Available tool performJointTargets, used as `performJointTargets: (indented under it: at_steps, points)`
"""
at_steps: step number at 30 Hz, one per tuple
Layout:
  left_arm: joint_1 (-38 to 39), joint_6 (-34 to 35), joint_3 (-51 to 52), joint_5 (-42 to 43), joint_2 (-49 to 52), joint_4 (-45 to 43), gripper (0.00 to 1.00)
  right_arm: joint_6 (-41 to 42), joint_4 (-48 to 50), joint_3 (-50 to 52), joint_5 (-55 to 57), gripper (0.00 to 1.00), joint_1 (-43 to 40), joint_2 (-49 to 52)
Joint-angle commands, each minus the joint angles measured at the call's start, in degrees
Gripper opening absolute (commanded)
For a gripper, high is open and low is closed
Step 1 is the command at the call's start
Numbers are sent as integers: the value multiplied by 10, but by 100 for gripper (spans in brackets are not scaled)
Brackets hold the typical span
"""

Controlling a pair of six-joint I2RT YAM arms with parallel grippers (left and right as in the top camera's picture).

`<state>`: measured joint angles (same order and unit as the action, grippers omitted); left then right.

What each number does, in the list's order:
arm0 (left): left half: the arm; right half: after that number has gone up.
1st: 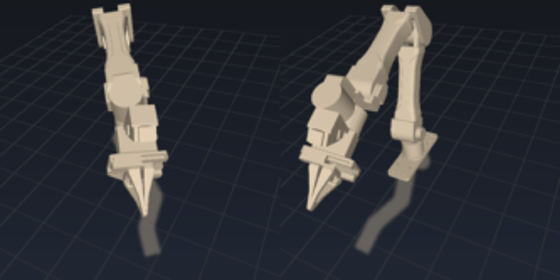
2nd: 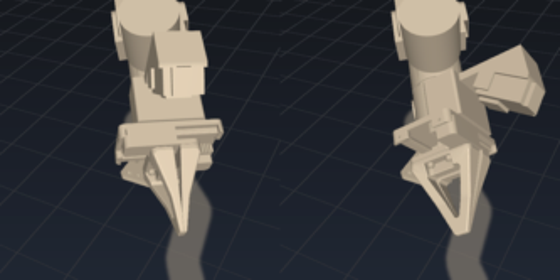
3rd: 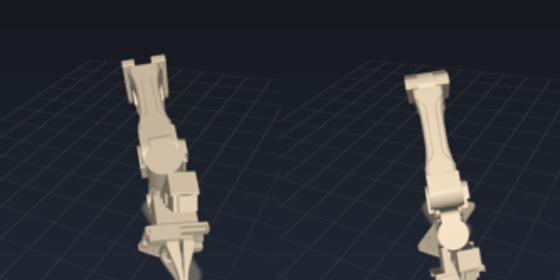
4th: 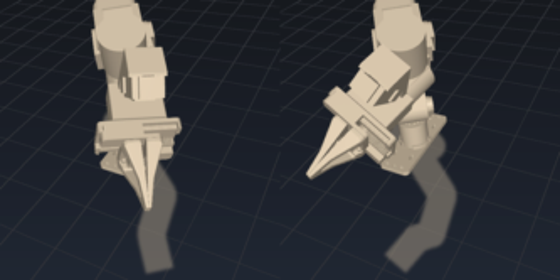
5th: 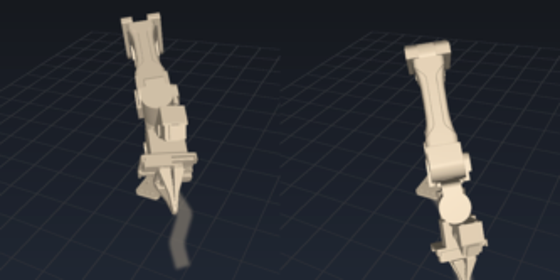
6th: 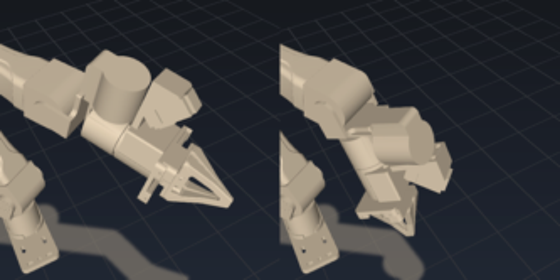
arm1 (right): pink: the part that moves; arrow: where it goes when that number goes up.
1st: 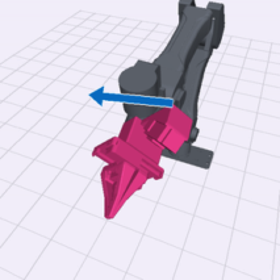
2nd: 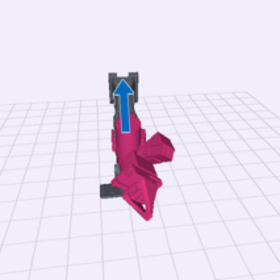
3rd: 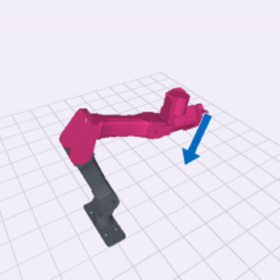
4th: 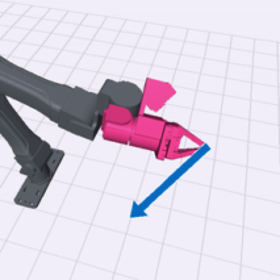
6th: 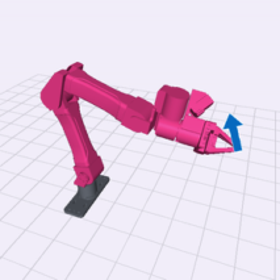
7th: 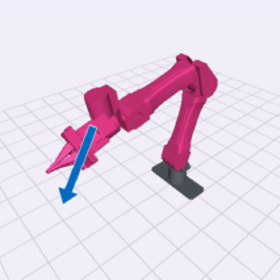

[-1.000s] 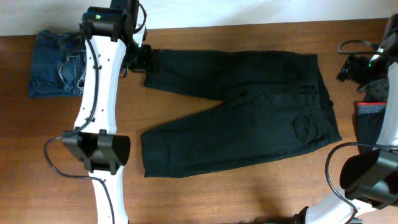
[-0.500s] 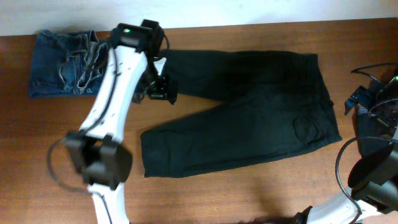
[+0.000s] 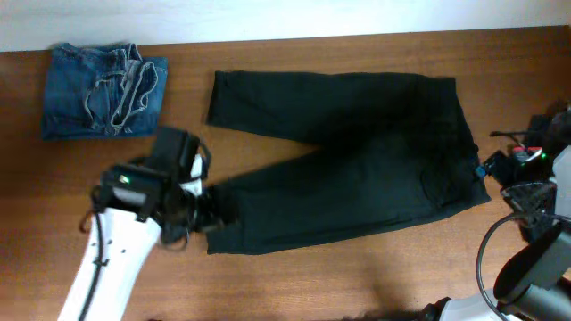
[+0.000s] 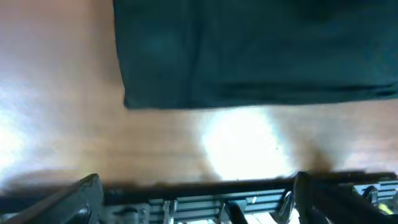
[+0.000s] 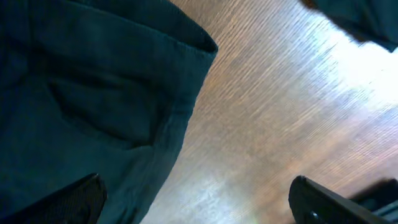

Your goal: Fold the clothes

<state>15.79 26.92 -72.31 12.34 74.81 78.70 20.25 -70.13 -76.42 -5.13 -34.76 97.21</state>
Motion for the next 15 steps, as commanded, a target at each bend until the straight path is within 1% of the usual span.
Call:
performJointTargets:
  at_steps: [1,4,7,11,15]
  points:
    - [-1,40,109,73,-30,-32,96,9,26,13,-14,99,-1,-4]
    - [-1,40,175,98,-30,-85,93,8,50,13,-14,99,-1,-2]
    - [-1,50,221,112,-30,-119,92,9,85,13,-14,98,-1,0]
    - [-1,59,256,122,-30,-123,92,13,99,13,-18,99,-1,11]
    - [-1,87,284,111,-30,-147,93,15,113,13,-18,99,-1,43]
